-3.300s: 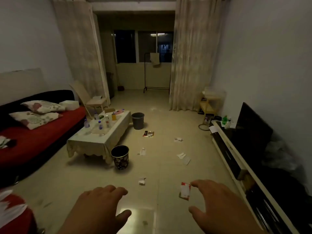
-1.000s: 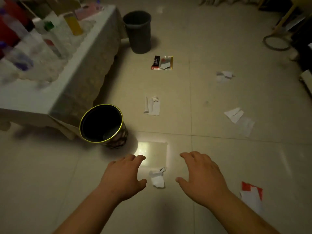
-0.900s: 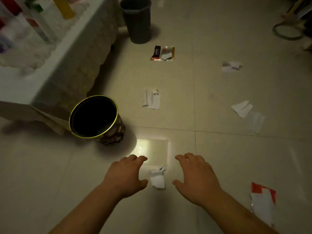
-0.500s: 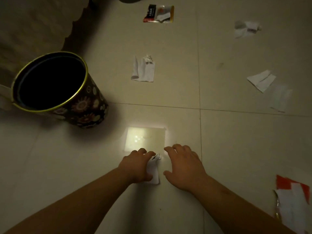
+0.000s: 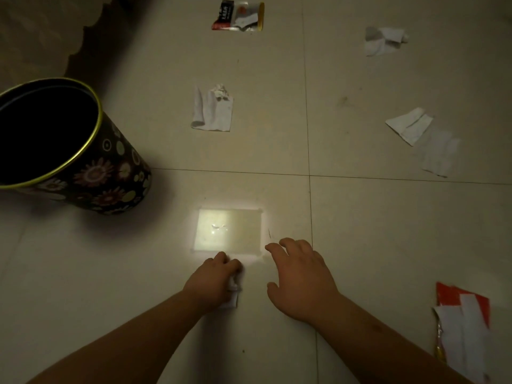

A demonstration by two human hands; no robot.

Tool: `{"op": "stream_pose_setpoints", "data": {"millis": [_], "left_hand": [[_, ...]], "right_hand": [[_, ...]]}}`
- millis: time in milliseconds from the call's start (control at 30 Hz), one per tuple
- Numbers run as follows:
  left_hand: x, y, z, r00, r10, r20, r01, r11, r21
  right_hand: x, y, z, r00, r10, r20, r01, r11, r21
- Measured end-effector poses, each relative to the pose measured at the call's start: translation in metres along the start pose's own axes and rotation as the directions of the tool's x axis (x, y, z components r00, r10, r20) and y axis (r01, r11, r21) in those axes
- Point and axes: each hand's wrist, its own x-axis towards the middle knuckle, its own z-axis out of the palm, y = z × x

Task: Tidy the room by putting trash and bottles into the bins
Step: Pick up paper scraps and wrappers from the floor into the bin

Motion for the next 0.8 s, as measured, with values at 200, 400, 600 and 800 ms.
{"op": "stream_pose_setpoints", "data": {"millis": [200, 400, 600, 800], "left_hand": [[-0.007, -0.004, -0.013, 1.000, -0.027, -0.014, 0.026, 0.994, -0.106], [-0.036, -0.003, -0.086, 0.986, -0.034, -0.162, 0.015, 0.993, -0.114], [-0.094, -0.008, -0.183, 0.943, -0.066, -0.325, 0.016, 0.988, -0.155], [-0.153, -0.037, -0.277, 0.842, -0.096, -0.531, 0.045, 0.993, -0.109]], "right_hand": [[0.004, -0.003, -0.013, 1.000, -0.027, 0.008, 0.027, 1.000, -0.008], [0.012, -0.021, -0.053, 0.999, -0.054, 0.005, 0.054, 0.998, -0.017], [0.018, -0.063, -0.119, 0.993, -0.114, -0.045, 0.113, 0.994, -0.009], [0.036, -0.127, -0.175, 0.971, -0.209, -0.117, 0.210, 0.978, 0.003]]}}
